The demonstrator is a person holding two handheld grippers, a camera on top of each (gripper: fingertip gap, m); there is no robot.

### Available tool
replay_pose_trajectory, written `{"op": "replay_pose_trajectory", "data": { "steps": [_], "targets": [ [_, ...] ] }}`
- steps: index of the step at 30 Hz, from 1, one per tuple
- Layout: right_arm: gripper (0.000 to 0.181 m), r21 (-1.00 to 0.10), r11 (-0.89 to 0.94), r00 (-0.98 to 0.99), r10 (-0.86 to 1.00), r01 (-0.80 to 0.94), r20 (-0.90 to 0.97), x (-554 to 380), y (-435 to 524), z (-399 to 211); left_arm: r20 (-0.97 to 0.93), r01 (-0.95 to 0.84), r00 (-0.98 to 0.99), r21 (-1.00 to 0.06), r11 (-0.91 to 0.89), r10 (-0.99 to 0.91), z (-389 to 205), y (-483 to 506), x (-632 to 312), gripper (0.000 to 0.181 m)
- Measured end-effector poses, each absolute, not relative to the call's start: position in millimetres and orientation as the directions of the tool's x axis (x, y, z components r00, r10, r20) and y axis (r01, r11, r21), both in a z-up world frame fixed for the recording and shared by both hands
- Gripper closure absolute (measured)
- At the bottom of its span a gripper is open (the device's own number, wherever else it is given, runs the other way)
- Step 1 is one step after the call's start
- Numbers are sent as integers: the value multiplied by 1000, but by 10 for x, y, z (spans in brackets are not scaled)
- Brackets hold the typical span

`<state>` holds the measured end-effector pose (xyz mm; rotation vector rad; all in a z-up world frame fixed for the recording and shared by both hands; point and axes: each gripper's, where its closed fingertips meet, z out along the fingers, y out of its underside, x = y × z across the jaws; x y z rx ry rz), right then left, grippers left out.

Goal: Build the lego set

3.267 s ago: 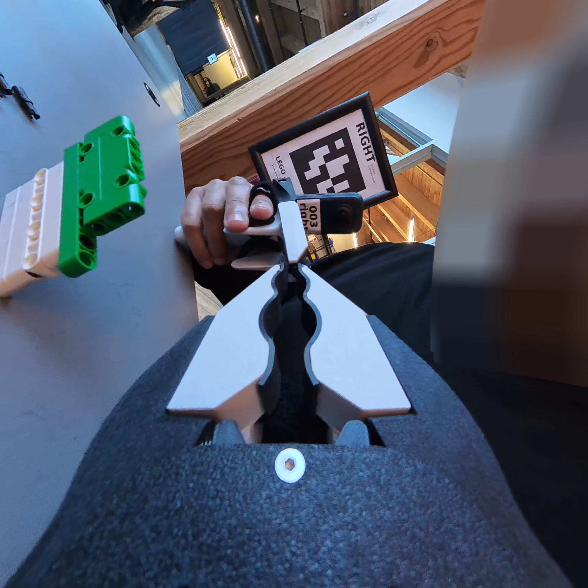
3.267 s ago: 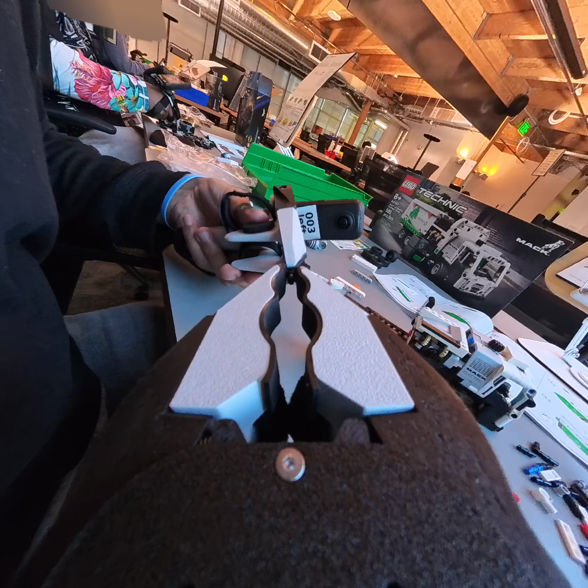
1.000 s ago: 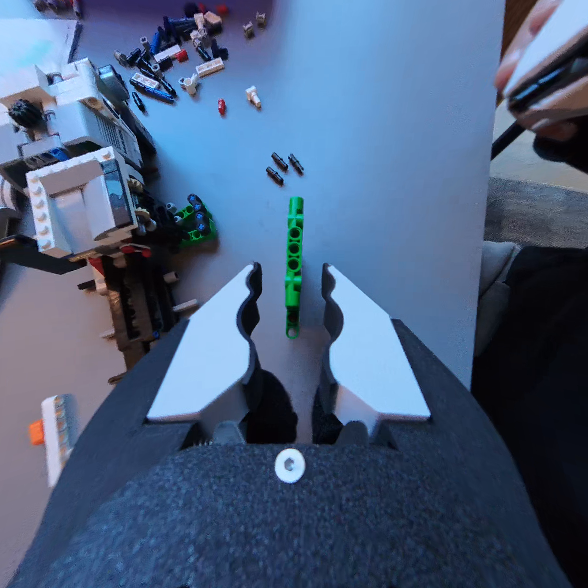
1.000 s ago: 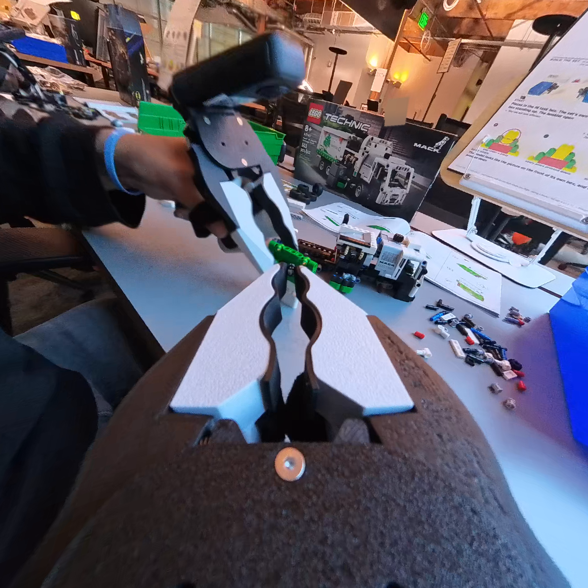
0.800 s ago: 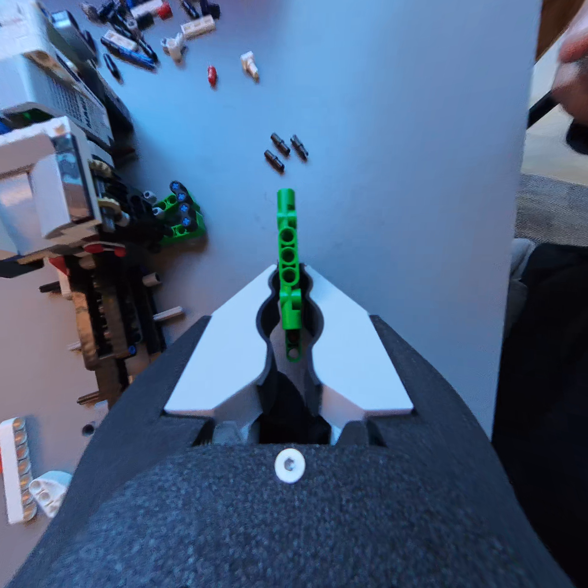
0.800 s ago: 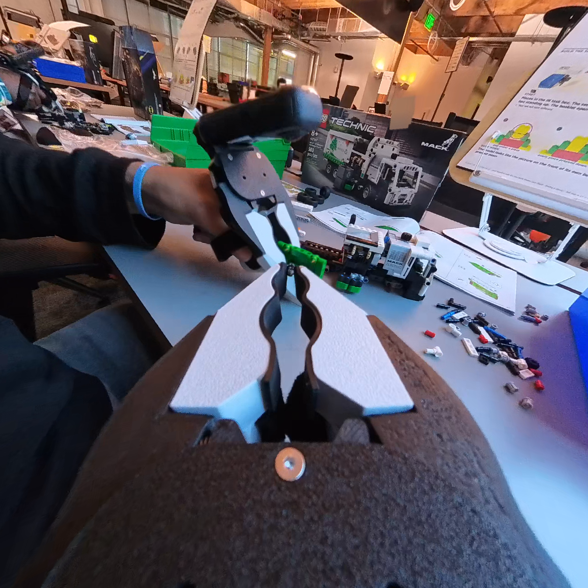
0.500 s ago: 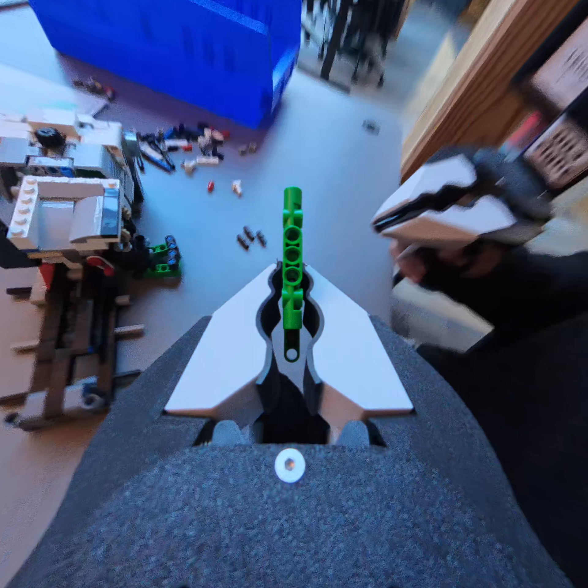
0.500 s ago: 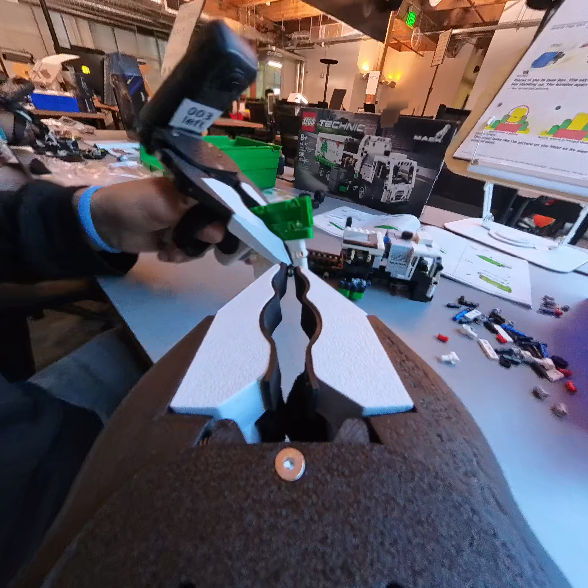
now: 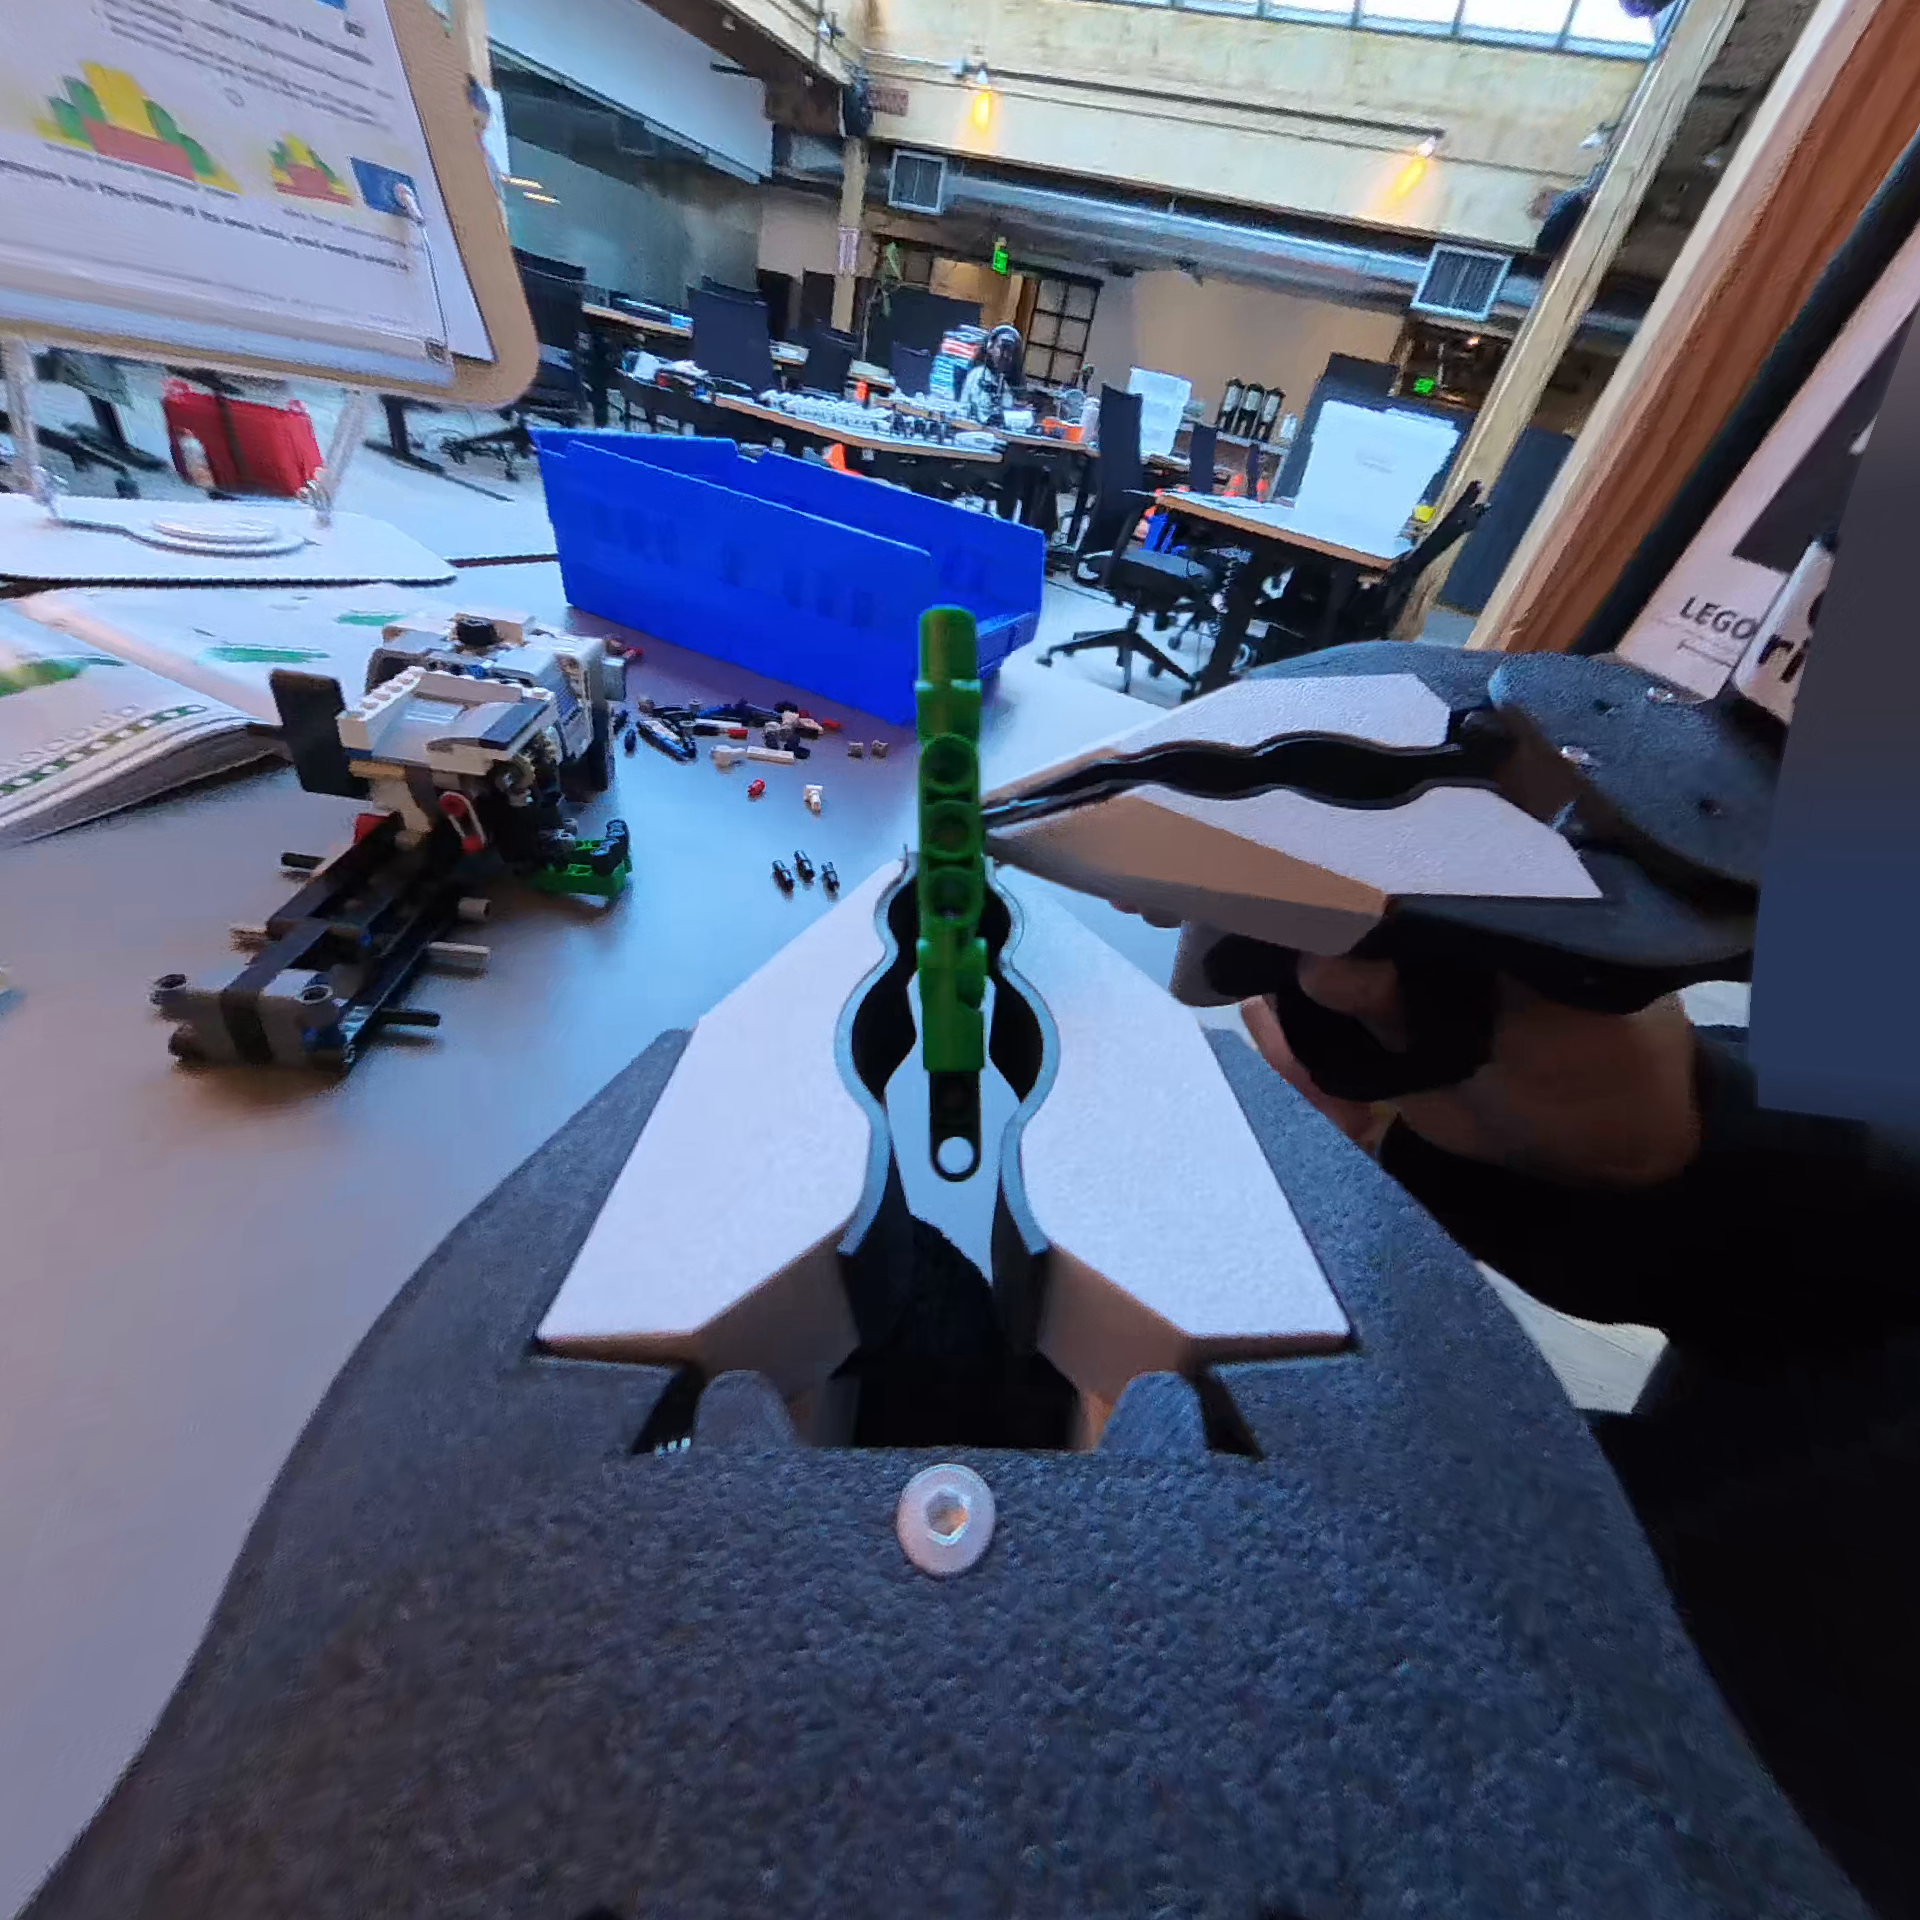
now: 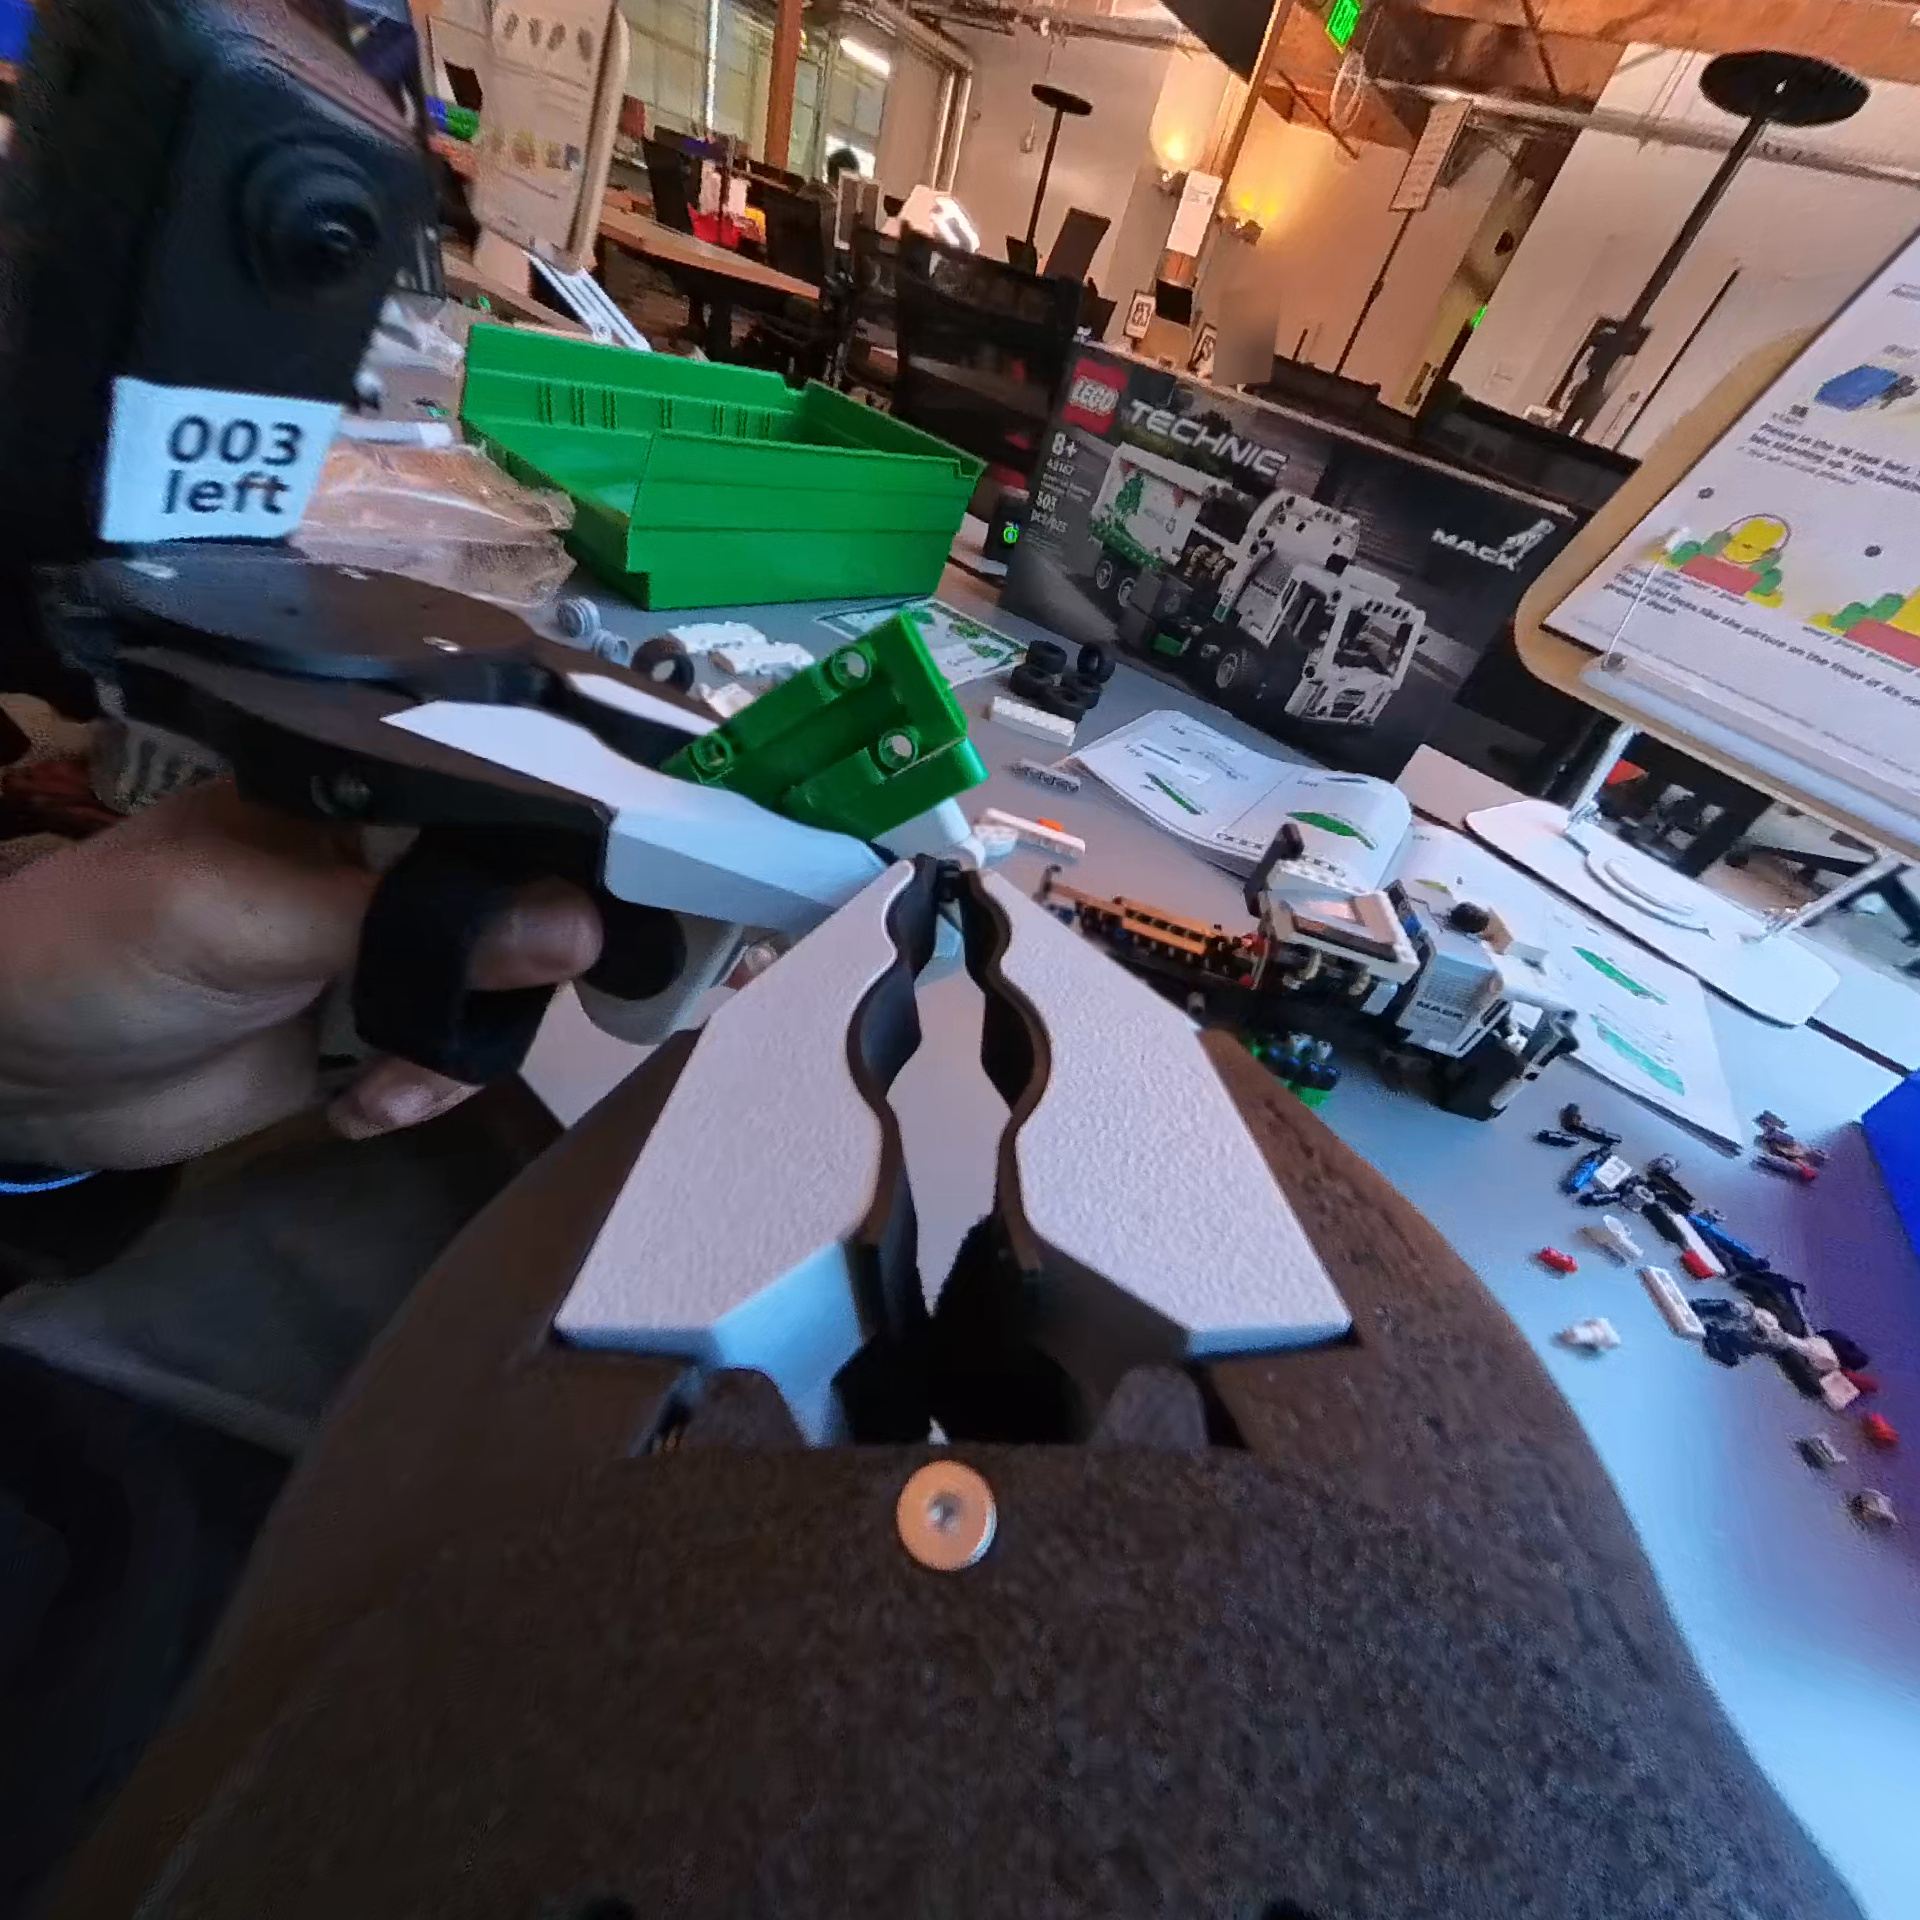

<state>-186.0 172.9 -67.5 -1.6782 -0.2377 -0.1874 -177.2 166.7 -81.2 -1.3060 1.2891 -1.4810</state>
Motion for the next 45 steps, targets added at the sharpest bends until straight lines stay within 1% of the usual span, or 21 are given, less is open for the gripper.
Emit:
{"op": "replay_pose_trajectory", "data": {
  "steps": [3,6,11,17,21,28,32,38,41,43,45],
  "targets": [
    [177,-951,-112,958,28,288,287,-1928,1675,-653,176,-55,-184,-984,-169,-967,-779,1619,-1837,175],
    [178,-938,-93,942,5,334,335,-1951,1629,-584,88,-27,-164,-996,-84,-983,-721,1587,-1857,175],
    [177,-915,-64,914,-46,399,402,-1946,1593,-540,136,-24,-188,-991,-134,-973,-710,1556,-1858,175],
    [177,-942,-62,944,-13,330,331,-1901,1595,-575,201,-35,-233,-979,-199,-951,-760,1525,-1832,175],
    [177,-947,-68,949,-7,314,315,-1880,1600,-616,266,-53,-248,-964,-261,-932,-794,1524,-1818,175],
    [177,-953,-84,957,13,291,291,-1896,1623,-679,235,-57,-221,-972,-229,-947,-831,1552,-1807,175],
    [177,-960,-83,964,24,267,266,-1892,1618,-663,187,-52,-214,-982,-180,-959,-819,1545,-1814,175],
    [177,-941,-61,943,9,333,333,-1917,1604,-638,141,-40,-213,-990,-136,-967,-797,1526,-1844,175],
    [177,-947,-58,949,11,315,315,-1919,1590,-640,58,-29,-181,-998,-54,-982,-796,1523,-1845,175],
    [177,-963,-44,964,8,264,264,-1919,1583,-646,44,-33,-178,-999,-39,-983,-810,1520,-1843,175],
    [177,-965,-53,967,14,255,255,-1909,1588,-684,38,-38,-172,-999,-32,-984,-841,1522,-1838,176]
  ]
}}
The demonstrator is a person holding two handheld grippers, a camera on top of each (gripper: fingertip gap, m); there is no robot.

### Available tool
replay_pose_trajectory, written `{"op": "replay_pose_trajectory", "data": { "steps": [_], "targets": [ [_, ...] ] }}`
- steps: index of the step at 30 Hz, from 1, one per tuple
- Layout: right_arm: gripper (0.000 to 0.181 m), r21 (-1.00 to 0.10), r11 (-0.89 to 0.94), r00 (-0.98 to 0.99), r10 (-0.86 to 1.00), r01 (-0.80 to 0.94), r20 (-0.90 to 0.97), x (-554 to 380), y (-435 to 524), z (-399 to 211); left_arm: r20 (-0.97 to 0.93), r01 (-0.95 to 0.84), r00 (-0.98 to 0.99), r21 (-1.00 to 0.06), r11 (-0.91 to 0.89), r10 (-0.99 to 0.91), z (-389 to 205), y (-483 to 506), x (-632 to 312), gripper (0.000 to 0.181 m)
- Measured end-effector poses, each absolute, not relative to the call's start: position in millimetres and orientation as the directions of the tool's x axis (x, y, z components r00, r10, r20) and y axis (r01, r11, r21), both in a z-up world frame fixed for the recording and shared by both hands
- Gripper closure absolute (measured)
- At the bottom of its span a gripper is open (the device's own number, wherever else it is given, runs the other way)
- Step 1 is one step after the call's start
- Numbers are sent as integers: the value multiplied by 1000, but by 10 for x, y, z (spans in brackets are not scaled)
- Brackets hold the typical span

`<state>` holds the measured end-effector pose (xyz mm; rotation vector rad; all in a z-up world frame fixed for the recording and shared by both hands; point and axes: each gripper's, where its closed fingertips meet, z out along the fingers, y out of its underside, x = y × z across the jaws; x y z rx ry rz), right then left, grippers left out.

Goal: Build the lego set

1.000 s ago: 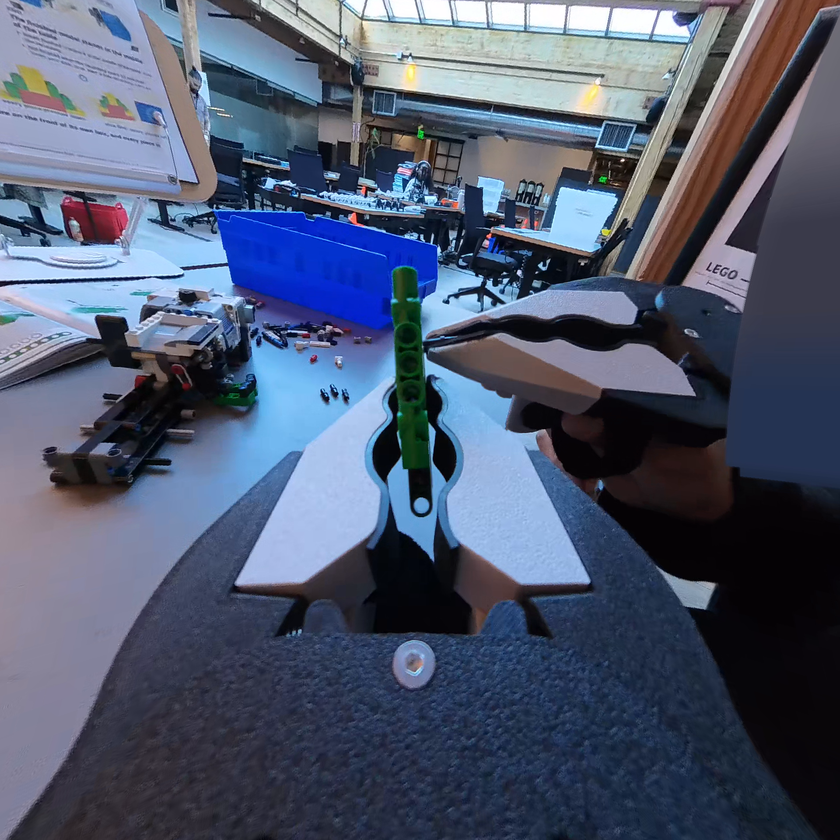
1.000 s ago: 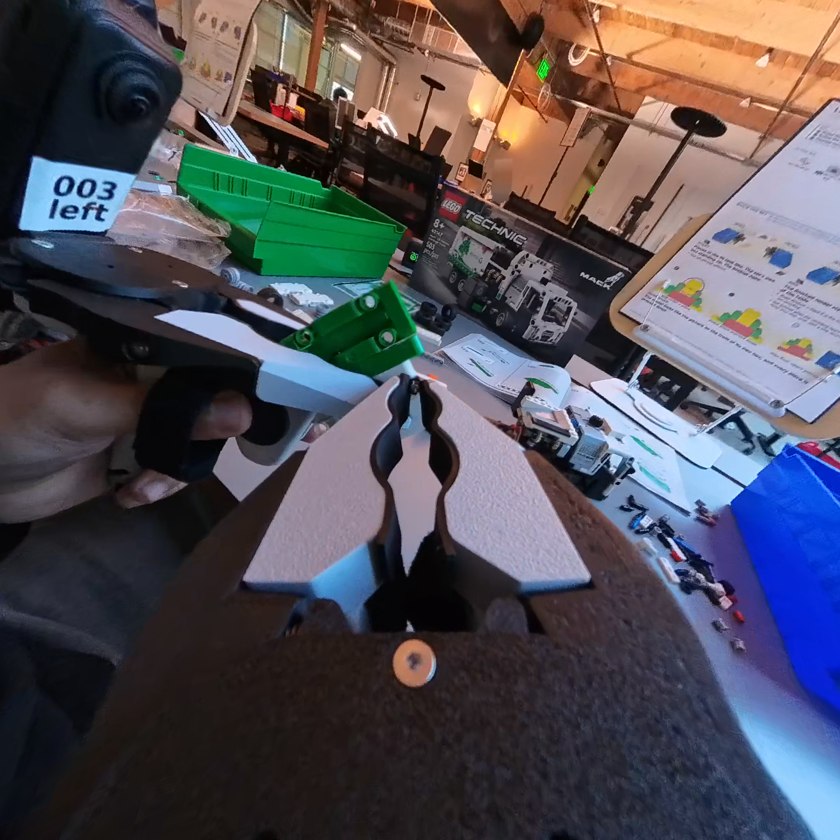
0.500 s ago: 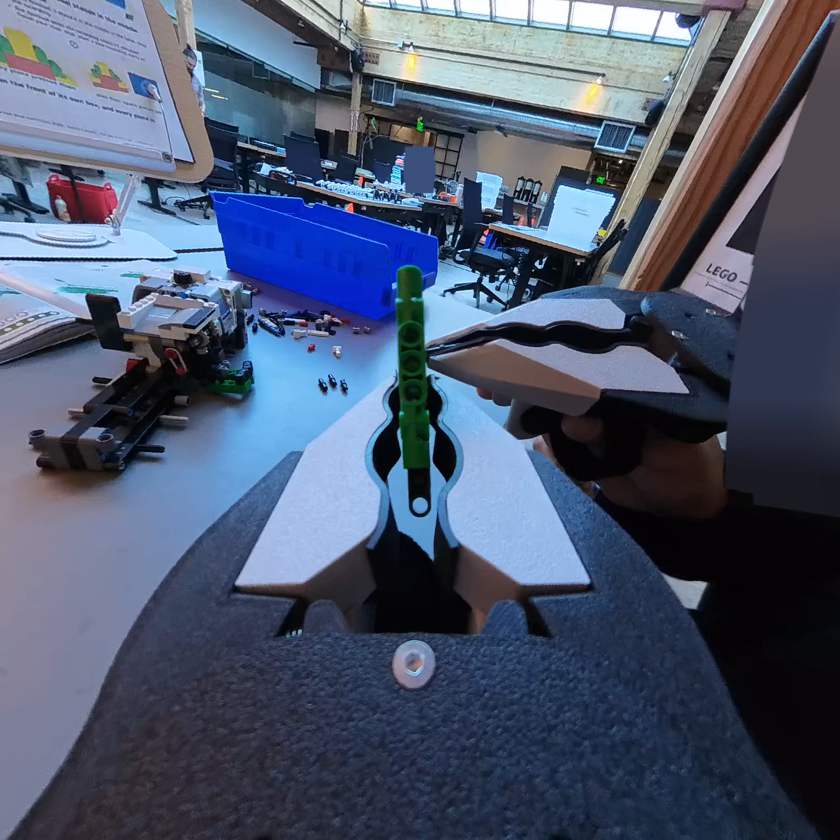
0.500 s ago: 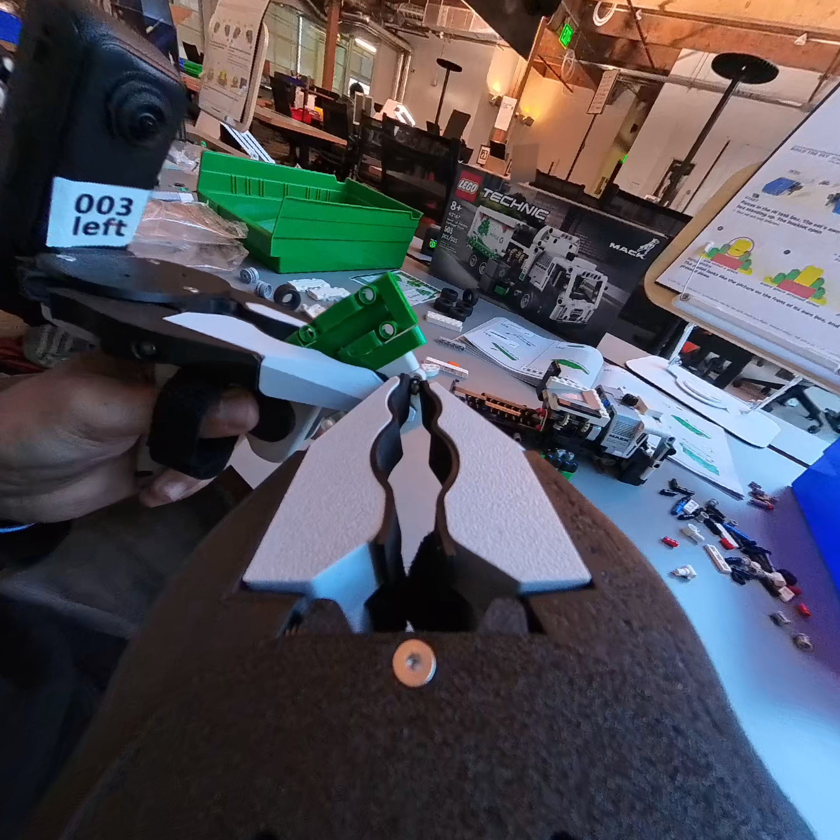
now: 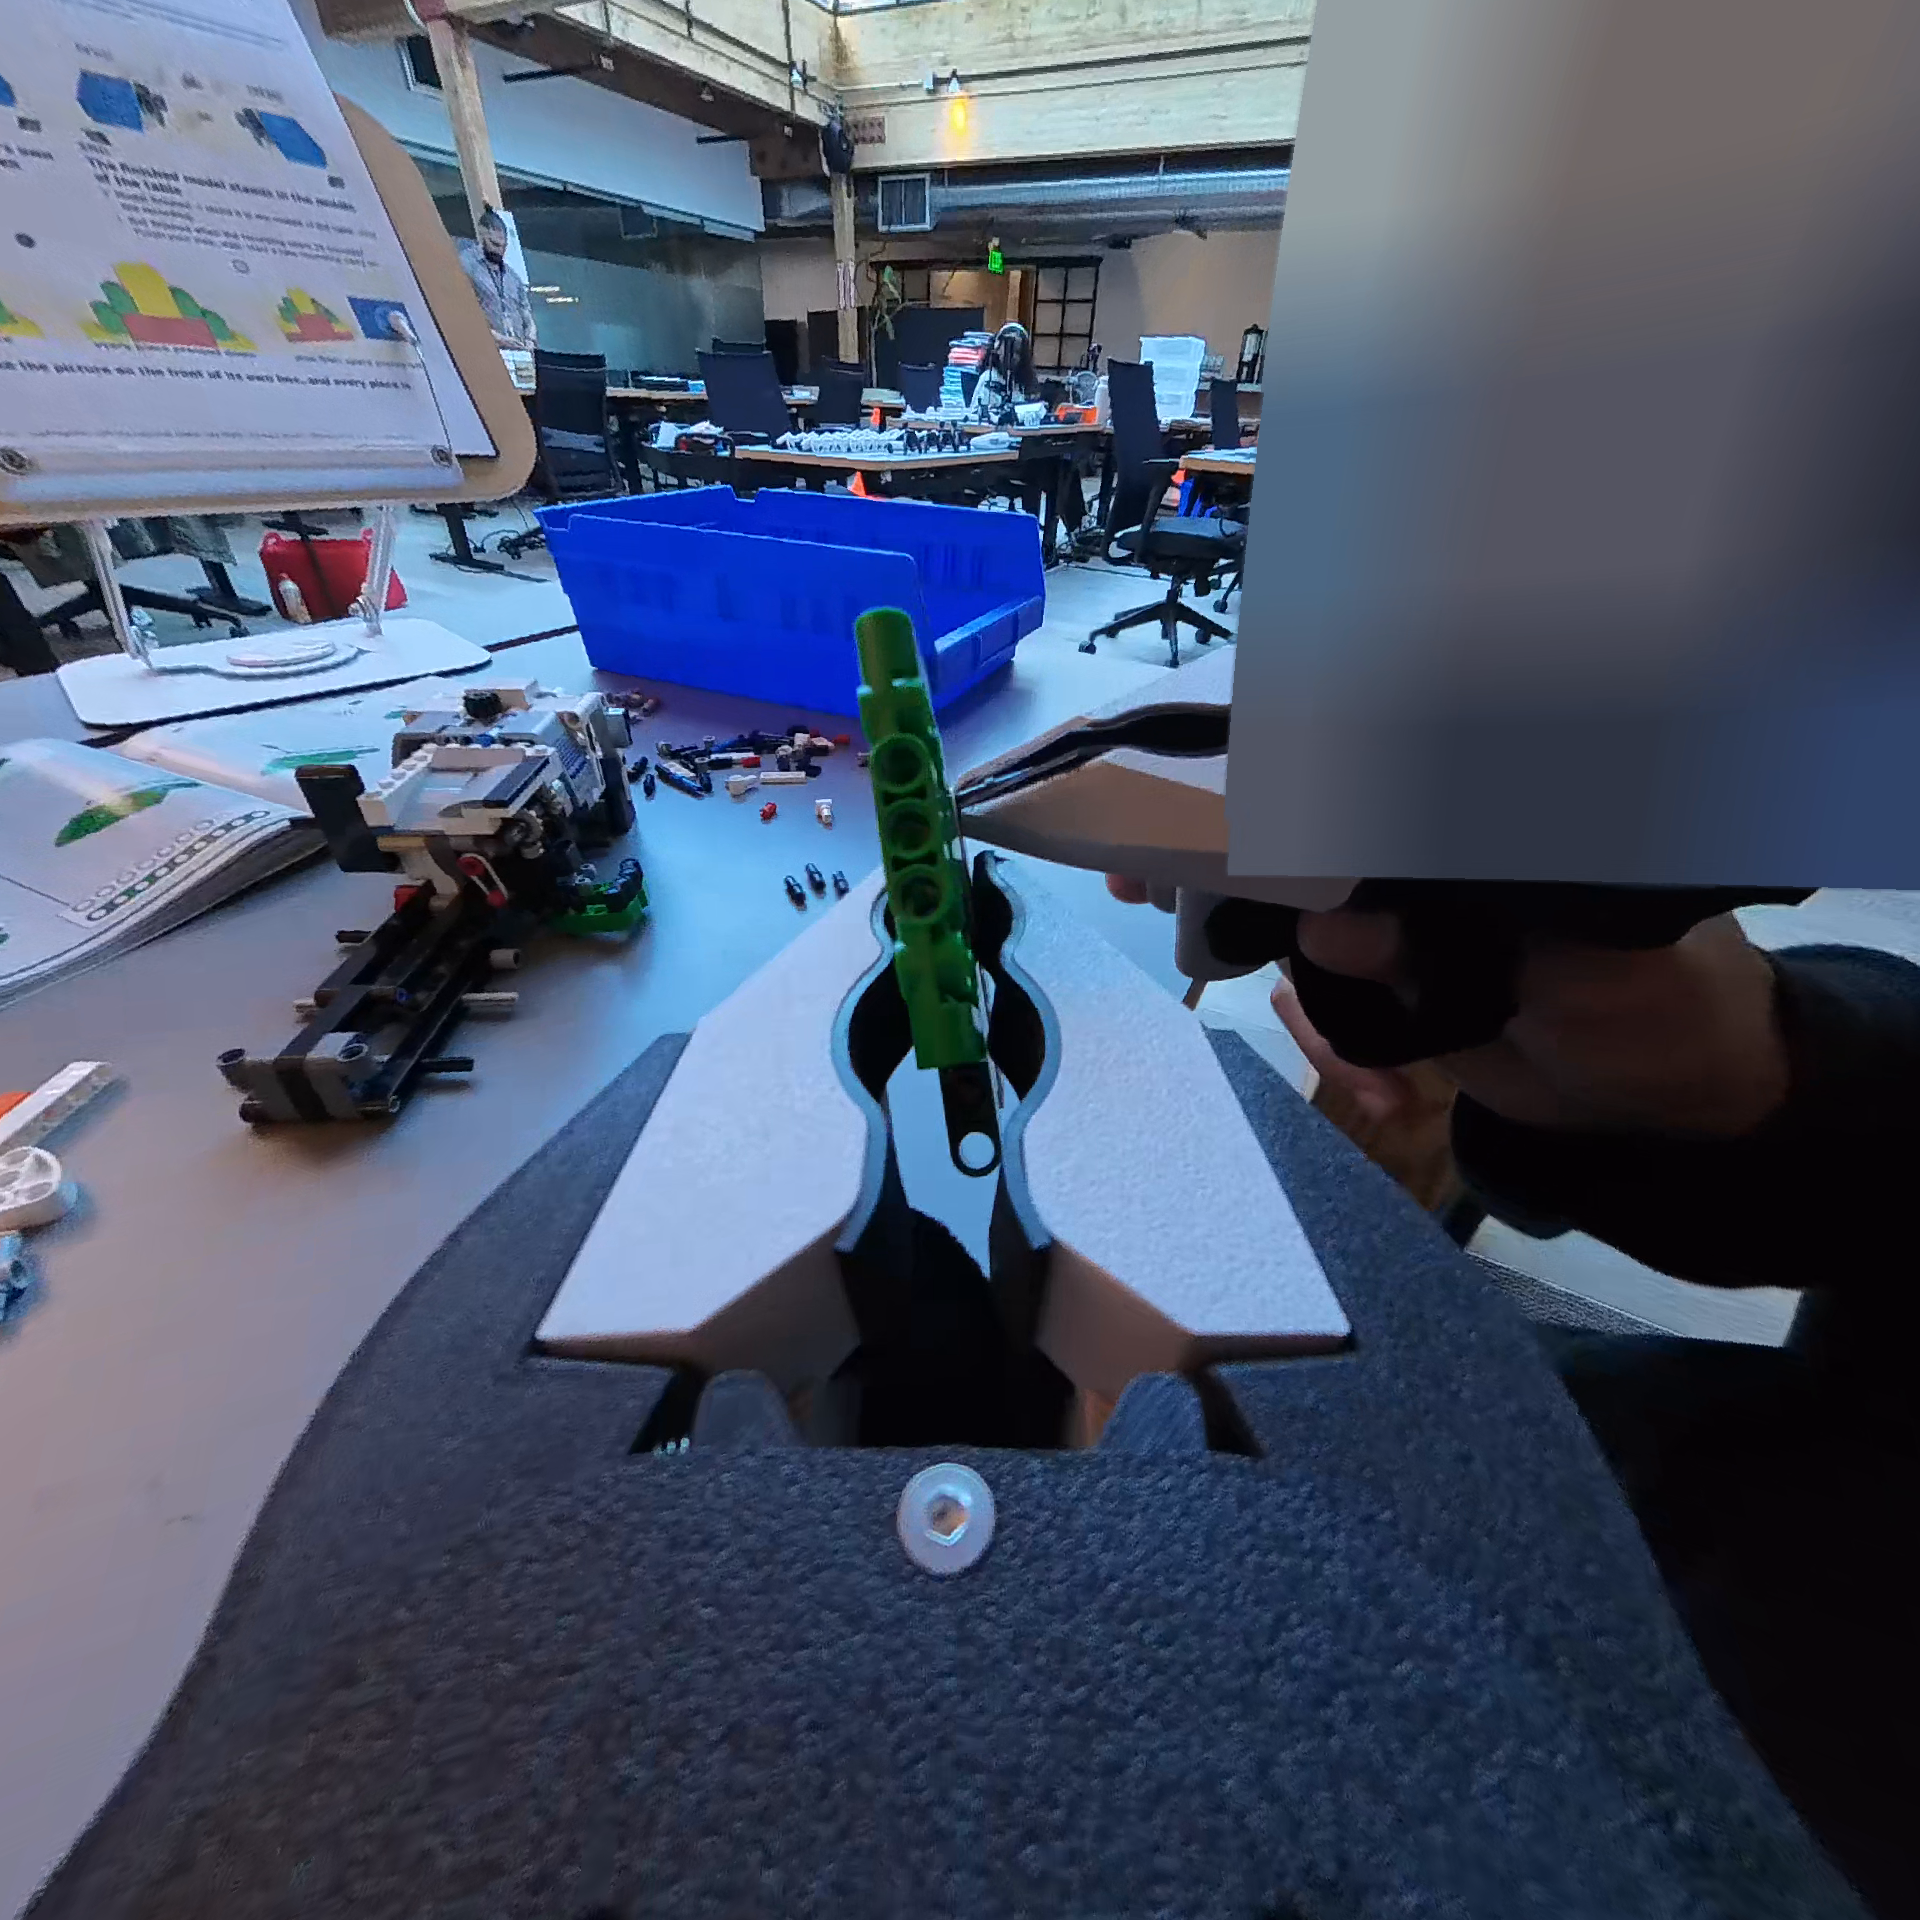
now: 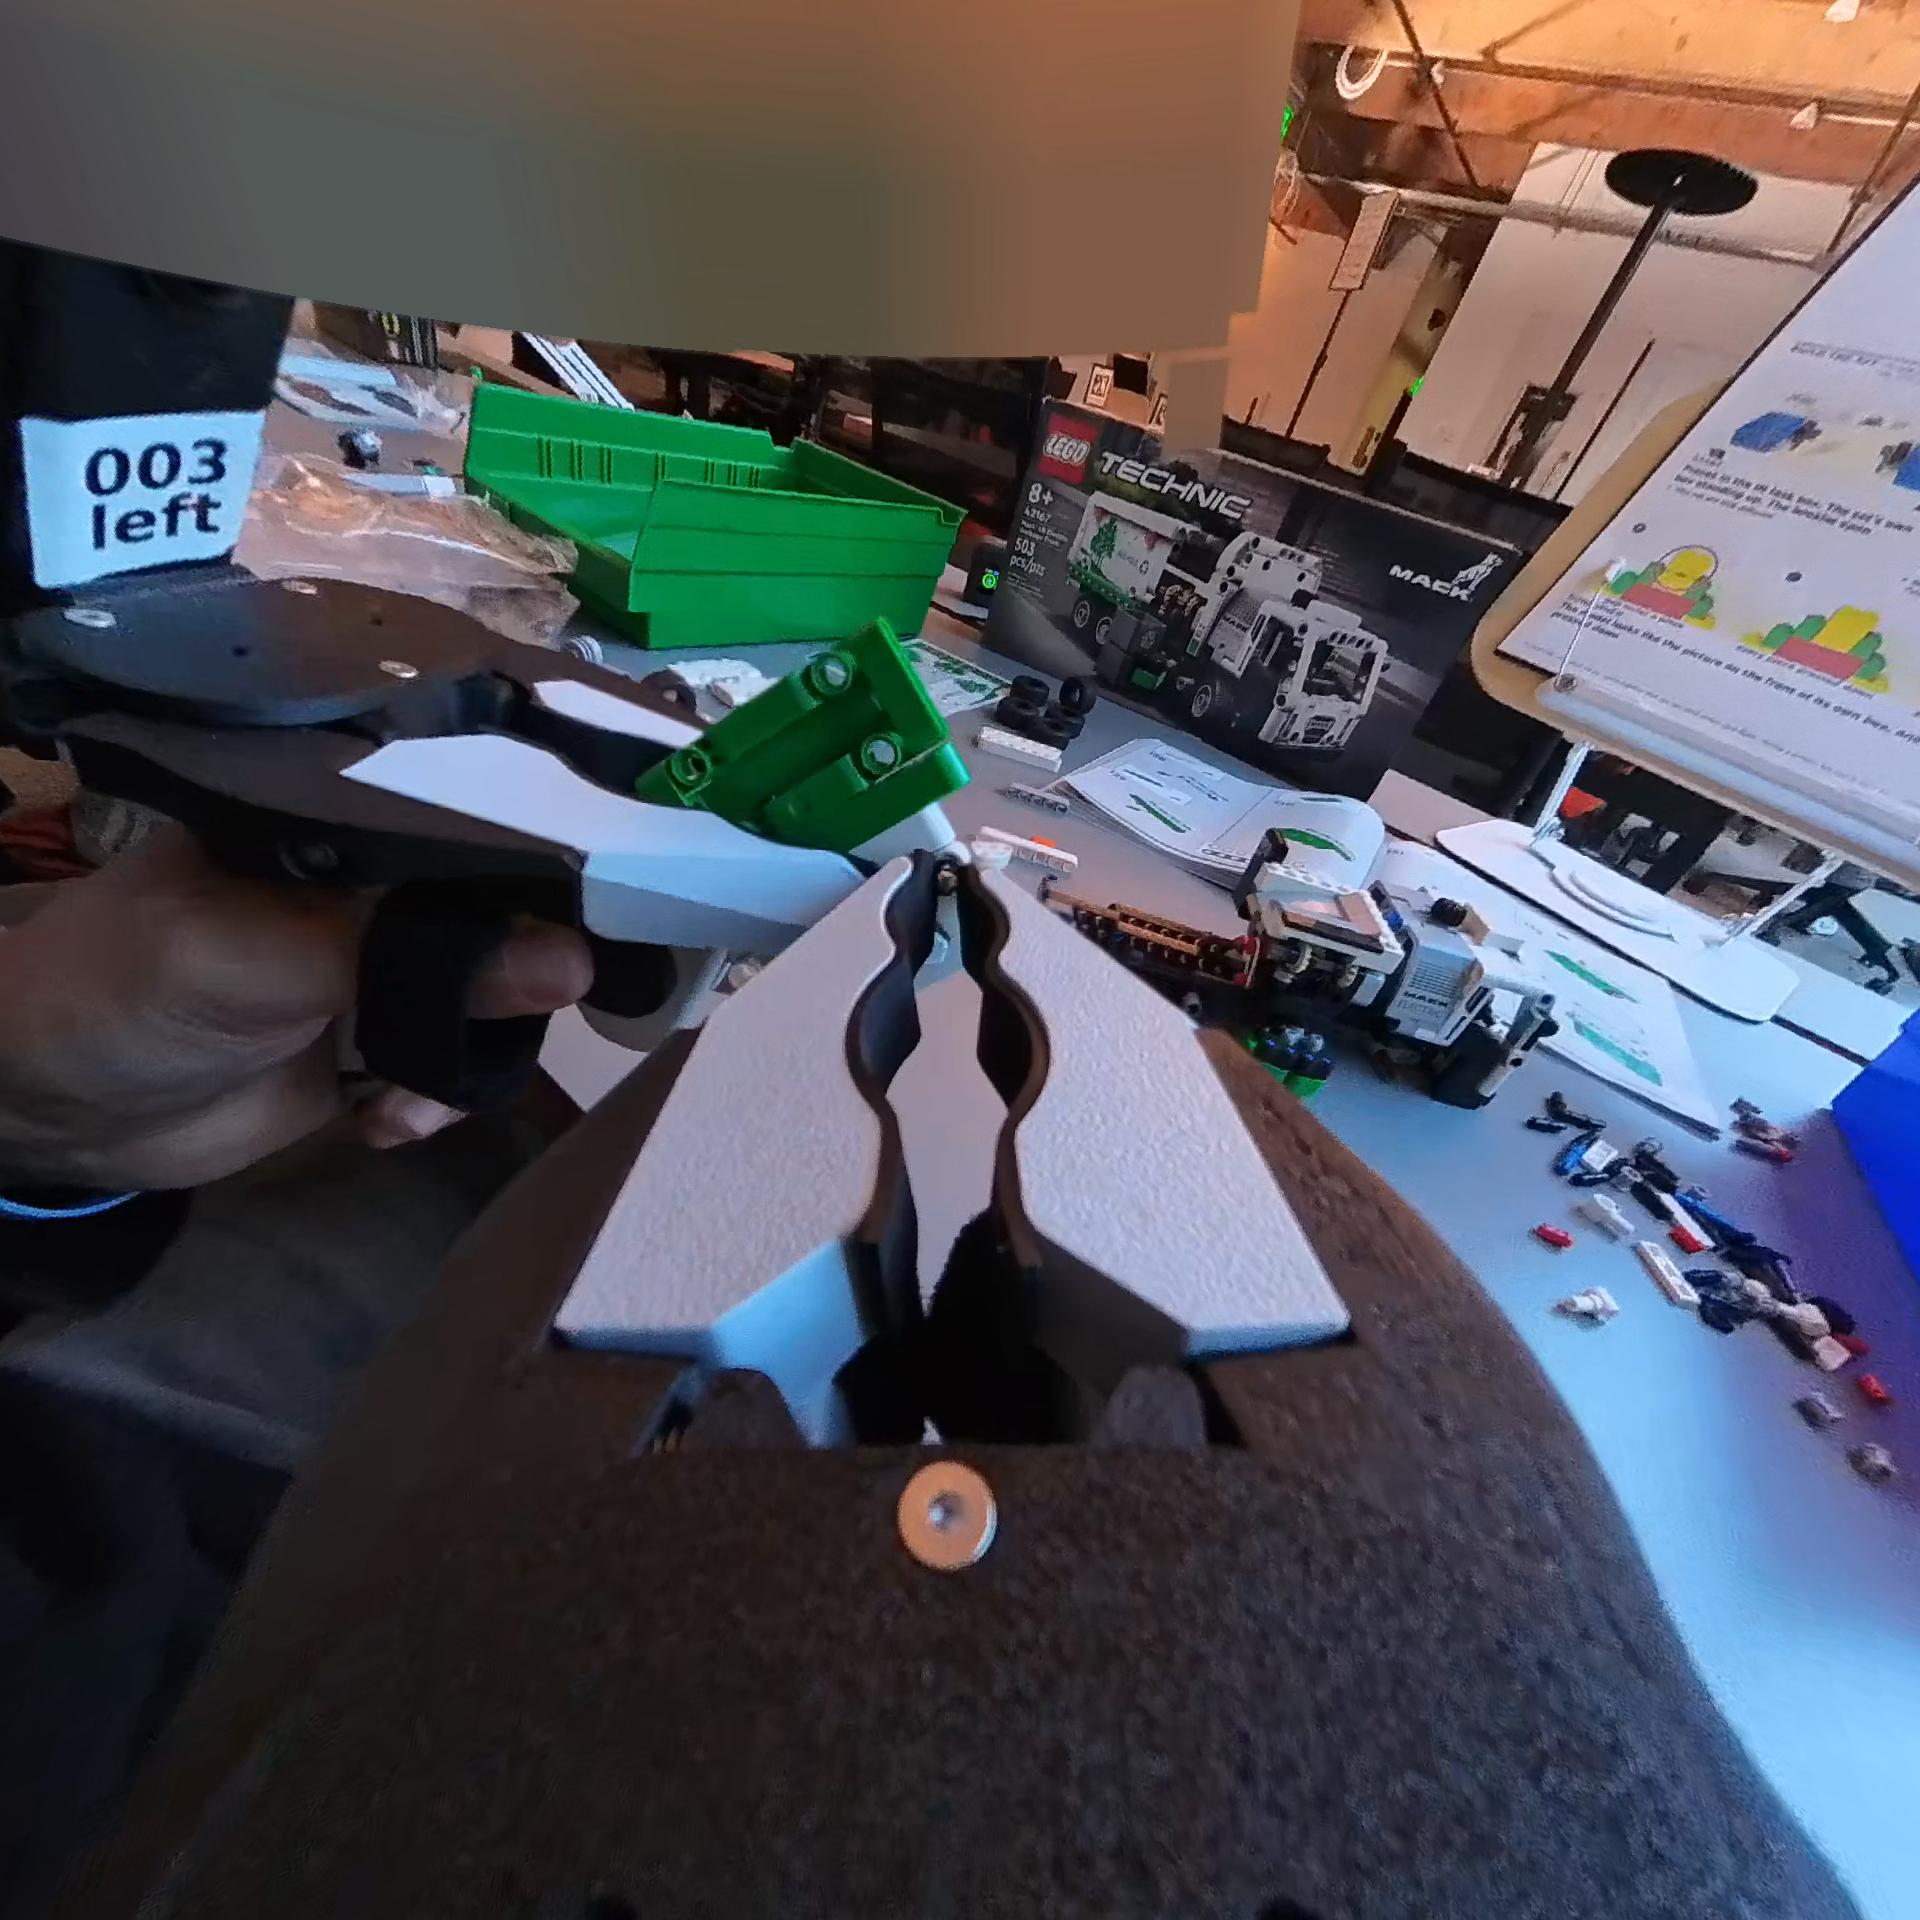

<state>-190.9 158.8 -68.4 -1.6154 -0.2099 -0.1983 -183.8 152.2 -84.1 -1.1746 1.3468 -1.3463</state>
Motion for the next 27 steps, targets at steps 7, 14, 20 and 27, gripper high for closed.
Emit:
{"op": "replay_pose_trajectory", "data": {
  "steps": [7,14,20,27],
  "targets": [
    [177,-920,-265,957,50,290,287,-1820,1646,-855,290,-142,-197,-954,-265,-937,-1010,1546,-1753,175],
    [177,-769,-570,956,200,291,214,-1712,1731,-1082,646,-255,-157,-758,-601,-747,-1202,1592,-1663,175],
    [176,-642,-698,947,269,318,177,-1724,1906,-1272,827,-283,-129,-559,-779,-546,-1351,1739,-1677,175],
    [176,-590,-732,939,296,341,176,-1761,2022,-1278,883,-275,-133,-468,-840,-449,-1339,1838,-1717,175]
  ]
}}
